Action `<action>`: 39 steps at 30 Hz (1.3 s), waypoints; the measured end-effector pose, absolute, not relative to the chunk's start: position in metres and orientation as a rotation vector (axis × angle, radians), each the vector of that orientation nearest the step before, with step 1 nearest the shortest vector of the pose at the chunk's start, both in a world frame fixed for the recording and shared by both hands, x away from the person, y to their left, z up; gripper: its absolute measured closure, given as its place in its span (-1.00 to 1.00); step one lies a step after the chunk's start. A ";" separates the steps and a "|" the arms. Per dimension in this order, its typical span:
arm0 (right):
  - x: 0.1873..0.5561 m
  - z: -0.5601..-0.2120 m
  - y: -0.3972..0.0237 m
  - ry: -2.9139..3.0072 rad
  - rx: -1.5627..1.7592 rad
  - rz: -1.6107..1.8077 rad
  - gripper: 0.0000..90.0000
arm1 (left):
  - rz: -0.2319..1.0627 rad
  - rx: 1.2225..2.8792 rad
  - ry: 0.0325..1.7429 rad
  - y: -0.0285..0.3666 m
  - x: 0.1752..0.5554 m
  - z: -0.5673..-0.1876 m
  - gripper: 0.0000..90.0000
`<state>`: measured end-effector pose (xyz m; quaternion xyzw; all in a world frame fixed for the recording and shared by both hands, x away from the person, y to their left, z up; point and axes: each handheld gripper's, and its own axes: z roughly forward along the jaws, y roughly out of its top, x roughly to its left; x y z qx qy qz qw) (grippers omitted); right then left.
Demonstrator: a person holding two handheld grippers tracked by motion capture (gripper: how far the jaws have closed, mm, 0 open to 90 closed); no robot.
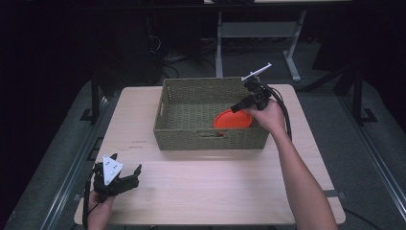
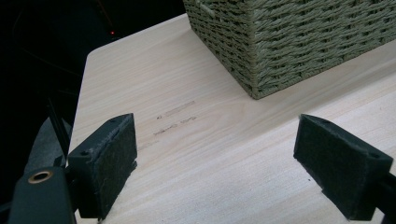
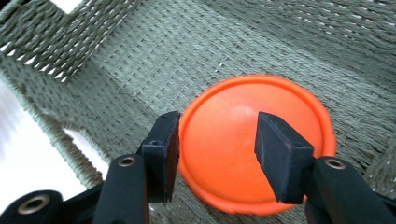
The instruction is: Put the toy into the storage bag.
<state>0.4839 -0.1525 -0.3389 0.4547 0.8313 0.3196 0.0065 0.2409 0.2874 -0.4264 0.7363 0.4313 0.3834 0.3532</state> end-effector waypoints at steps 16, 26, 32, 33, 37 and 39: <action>0.472 -0.341 -0.165 2.631 1.405 1.080 -0.18 | 0.987 1.910 1.111 0.285 0.241 -0.427 -0.71; 0.455 -0.331 -0.170 2.630 1.346 1.149 -0.23 | 0.985 1.909 1.109 0.284 0.242 -0.427 -0.71; 0.445 -0.326 -0.175 2.622 1.322 1.180 -0.24 | 0.985 1.909 1.109 0.284 0.242 -0.427 -0.71; 0.441 -0.324 -0.176 2.629 1.312 1.178 -0.25 | 0.986 1.912 1.105 0.284 0.242 -0.427 -0.71; 0.433 -0.321 -0.179 2.630 1.292 1.196 -0.28 | 0.987 1.919 1.103 0.284 0.242 -0.427 -0.71; 0.431 -0.321 -0.179 2.631 1.292 1.201 -0.30 | 0.987 1.919 1.104 0.284 0.242 -0.427 -0.71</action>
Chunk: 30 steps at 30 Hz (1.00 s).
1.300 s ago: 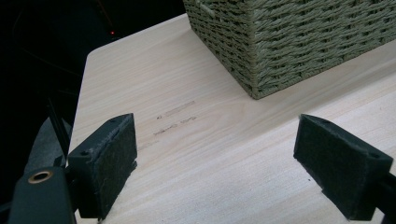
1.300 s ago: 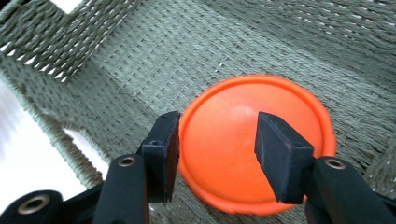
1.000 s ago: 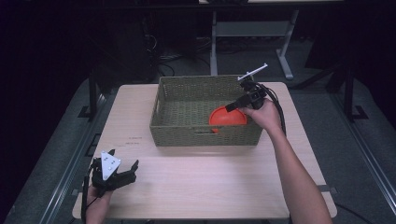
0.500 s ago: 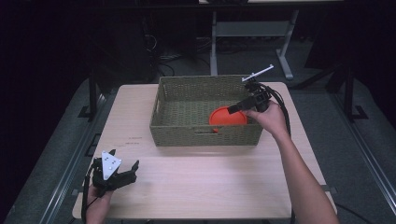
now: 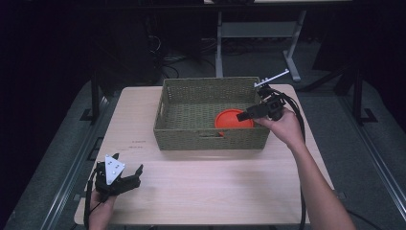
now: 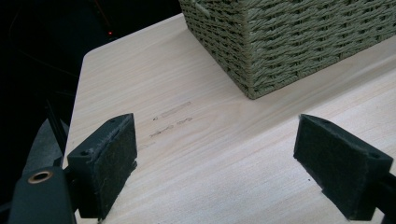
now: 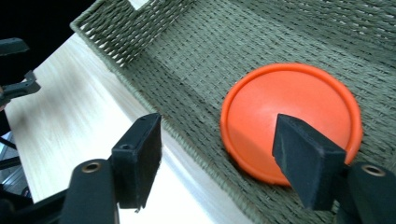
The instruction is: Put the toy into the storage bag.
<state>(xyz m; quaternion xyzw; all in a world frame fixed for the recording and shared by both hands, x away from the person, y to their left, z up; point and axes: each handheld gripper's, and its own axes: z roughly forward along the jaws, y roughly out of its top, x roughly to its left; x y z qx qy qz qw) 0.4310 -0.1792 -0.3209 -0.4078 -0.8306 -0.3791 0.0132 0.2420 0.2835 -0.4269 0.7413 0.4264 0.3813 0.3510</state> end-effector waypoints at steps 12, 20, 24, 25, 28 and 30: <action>0.408 -0.319 -0.188 -2.581 -1.264 -1.250 -0.43 | 0.986 1.917 1.104 0.283 0.242 -0.427 -0.71; 0.392 -0.324 -0.194 -2.579 -1.249 -1.265 -0.47 | 0.986 1.917 1.104 0.283 0.242 -0.427 -0.71; 0.382 -0.324 -0.199 -2.578 -1.237 -1.283 -0.47 | 0.988 1.914 1.100 0.282 0.242 -0.427 -0.71; 0.382 -0.324 -0.199 -2.578 -1.237 -1.283 -0.47 | 0.988 1.914 1.100 0.282 0.242 -0.427 -0.71; 0.371 -0.325 -0.203 -2.578 -1.224 -1.300 -0.50 | 0.991 1.913 1.097 0.282 0.242 -0.428 -0.71; 0.366 -0.325 -0.205 -2.579 -1.219 -1.304 -0.51 | 0.988 1.916 1.101 0.282 0.242 -0.427 -0.72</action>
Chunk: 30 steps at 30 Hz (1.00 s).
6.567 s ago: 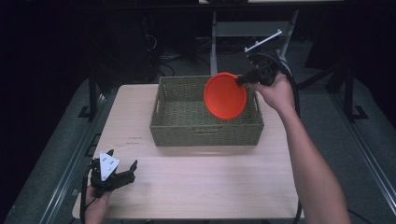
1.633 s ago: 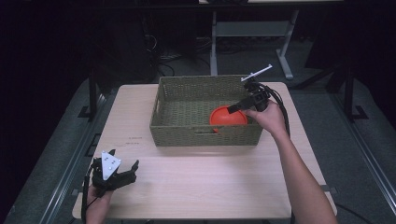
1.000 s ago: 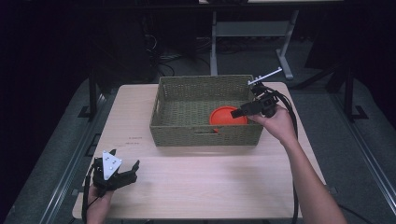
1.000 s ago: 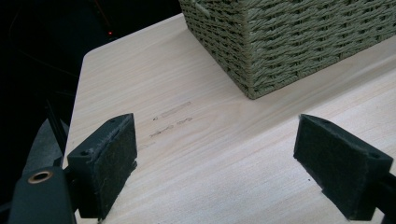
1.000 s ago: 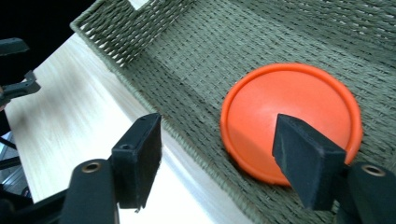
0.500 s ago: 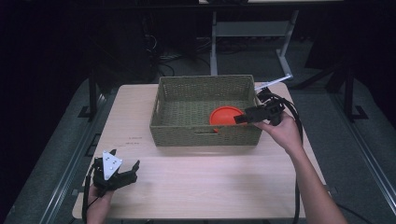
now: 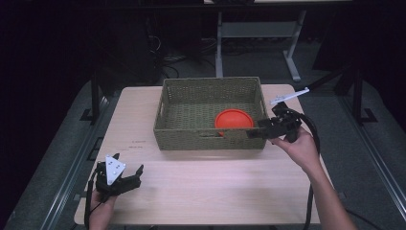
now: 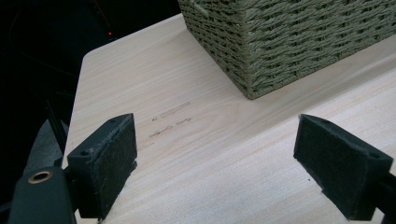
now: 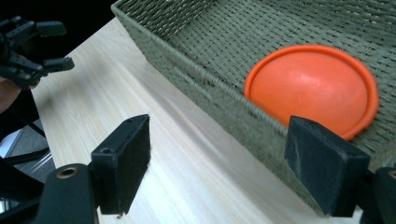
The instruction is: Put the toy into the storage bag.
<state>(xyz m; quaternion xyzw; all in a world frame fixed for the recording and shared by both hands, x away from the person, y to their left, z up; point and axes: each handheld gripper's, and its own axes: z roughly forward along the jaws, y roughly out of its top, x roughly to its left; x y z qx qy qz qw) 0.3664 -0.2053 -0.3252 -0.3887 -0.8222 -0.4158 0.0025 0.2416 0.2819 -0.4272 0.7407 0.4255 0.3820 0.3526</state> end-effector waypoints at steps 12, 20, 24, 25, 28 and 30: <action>0.339 -0.344 -0.222 -2.620 -1.199 -1.302 -0.52 | 0.993 1.925 1.098 0.281 0.241 -0.427 -0.71; 0.325 -0.360 -0.232 -2.591 -1.203 -1.321 -0.54 | 0.991 1.932 1.100 0.281 0.241 -0.427 -0.71; 0.319 -0.367 -0.235 -2.594 -1.209 -1.313 -0.54 | 0.991 1.932 1.099 0.281 0.241 -0.427 -0.71; 0.317 -0.369 -0.236 -2.600 -1.211 -1.313 -0.53 | 0.991 1.932 1.099 0.281 0.241 -0.427 -0.71; 0.313 -0.372 -0.237 -2.604 -1.199 -1.308 -0.53 | 0.992 1.929 1.099 0.281 0.241 -0.428 -0.71; 0.305 -0.379 -0.238 -2.633 -1.192 -1.300 -0.53 | 0.992 1.917 1.099 0.280 0.242 -0.428 -0.71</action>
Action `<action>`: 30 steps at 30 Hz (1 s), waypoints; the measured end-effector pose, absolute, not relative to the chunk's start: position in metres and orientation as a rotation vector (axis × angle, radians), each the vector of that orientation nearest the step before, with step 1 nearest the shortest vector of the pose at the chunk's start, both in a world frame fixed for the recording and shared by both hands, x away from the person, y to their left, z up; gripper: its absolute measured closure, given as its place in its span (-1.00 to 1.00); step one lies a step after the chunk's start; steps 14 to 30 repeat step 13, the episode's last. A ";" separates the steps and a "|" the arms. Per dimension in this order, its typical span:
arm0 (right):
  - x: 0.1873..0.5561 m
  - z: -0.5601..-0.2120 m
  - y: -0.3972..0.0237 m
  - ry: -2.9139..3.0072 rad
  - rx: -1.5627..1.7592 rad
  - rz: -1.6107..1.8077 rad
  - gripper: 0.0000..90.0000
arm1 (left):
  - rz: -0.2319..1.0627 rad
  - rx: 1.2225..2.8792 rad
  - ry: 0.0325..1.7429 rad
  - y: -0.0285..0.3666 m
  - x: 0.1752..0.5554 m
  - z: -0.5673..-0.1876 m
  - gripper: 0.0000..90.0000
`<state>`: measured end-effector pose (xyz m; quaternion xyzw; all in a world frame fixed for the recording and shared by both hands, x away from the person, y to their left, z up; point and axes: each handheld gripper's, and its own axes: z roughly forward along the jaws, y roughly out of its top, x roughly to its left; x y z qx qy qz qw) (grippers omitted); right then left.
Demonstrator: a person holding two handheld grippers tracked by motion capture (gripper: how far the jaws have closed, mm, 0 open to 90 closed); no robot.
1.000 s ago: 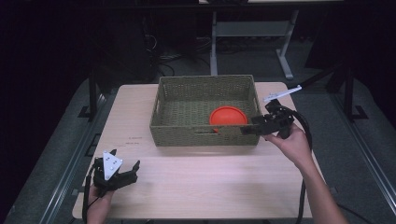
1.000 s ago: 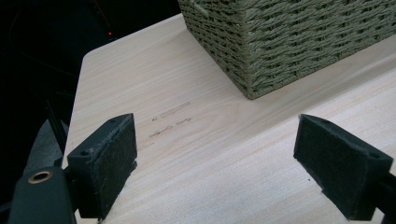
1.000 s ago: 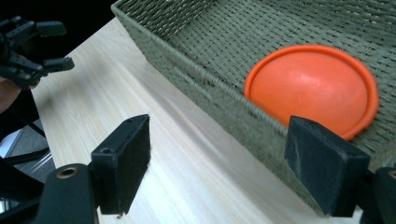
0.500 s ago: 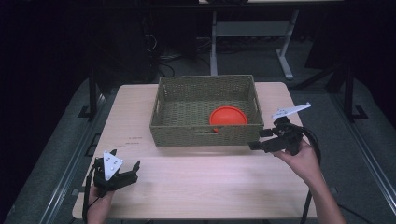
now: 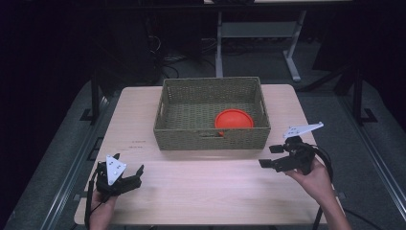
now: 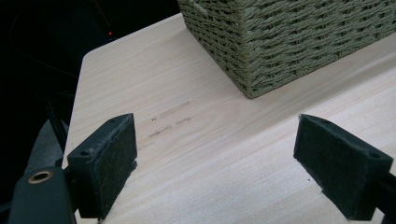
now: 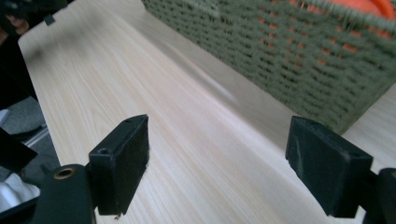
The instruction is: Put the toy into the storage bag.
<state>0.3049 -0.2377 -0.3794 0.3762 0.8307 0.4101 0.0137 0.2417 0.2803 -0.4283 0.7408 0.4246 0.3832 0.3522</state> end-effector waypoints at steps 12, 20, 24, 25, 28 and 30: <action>0.263 -0.427 -0.253 2.584 1.170 1.280 -0.55 | 0.992 1.927 1.087 0.279 0.242 -0.428 -0.71; 0.253 -0.436 -0.258 2.487 1.168 1.341 -0.54 | 0.986 1.919 1.090 0.278 0.243 -0.429 -0.71; 0.253 -0.436 -0.258 2.487 1.168 1.341 -0.54 | 0.986 1.919 1.090 0.278 0.243 -0.429 -0.71; 0.253 -0.436 -0.258 2.487 1.168 1.341 -0.54 | 0.986 1.919 1.090 0.278 0.243 -0.429 -0.71; 0.253 -0.436 -0.258 2.487 1.168 1.341 -0.54 | 0.986 1.919 1.090 0.278 0.243 -0.429 -0.71; 0.253 -0.436 -0.258 2.487 1.168 1.341 -0.54 | 0.986 1.919 1.090 0.278 0.243 -0.429 -0.71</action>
